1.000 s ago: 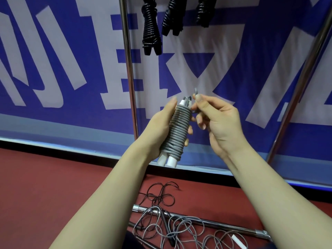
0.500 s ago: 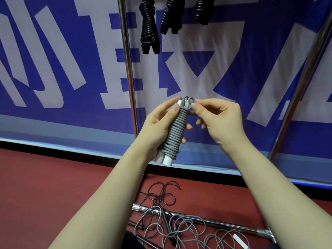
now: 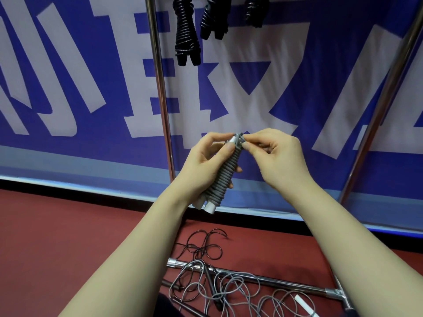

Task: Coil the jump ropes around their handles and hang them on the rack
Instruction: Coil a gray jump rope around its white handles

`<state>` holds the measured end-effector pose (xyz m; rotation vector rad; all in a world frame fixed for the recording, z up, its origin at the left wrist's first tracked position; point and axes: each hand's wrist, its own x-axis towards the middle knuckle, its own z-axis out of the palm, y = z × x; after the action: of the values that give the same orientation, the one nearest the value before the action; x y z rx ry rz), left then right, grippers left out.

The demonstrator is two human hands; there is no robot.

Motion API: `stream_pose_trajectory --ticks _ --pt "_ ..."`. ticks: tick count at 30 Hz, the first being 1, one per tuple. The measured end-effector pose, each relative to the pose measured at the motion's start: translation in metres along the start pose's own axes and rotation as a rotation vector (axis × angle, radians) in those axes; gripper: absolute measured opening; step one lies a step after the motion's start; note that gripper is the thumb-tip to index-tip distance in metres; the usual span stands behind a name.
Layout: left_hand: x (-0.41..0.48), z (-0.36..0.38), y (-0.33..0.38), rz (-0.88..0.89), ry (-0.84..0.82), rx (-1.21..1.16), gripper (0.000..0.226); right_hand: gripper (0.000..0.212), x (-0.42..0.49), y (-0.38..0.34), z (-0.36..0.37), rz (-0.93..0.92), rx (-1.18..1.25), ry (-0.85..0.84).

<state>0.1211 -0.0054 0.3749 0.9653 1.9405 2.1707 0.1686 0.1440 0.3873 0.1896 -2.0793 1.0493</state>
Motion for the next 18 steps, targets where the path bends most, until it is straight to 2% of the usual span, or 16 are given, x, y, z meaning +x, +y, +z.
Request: stream_pose_trajectory --ticks 4,10,18 --pt "-0.003 0.002 0.001 -0.079 -0.023 -0.105 0.011 0.014 -0.001 0.007 0.001 -0.103 -0.010 0.044" --pt "-0.003 0.002 -0.001 -0.115 -0.035 -0.224 0.009 0.012 -0.003 0.006 0.006 -0.038 0.082 0.061" --pt "-0.005 0.005 -0.004 -0.052 -0.031 -0.043 0.014 0.006 -0.009 0.012 0.017 -0.072 -0.093 0.146"
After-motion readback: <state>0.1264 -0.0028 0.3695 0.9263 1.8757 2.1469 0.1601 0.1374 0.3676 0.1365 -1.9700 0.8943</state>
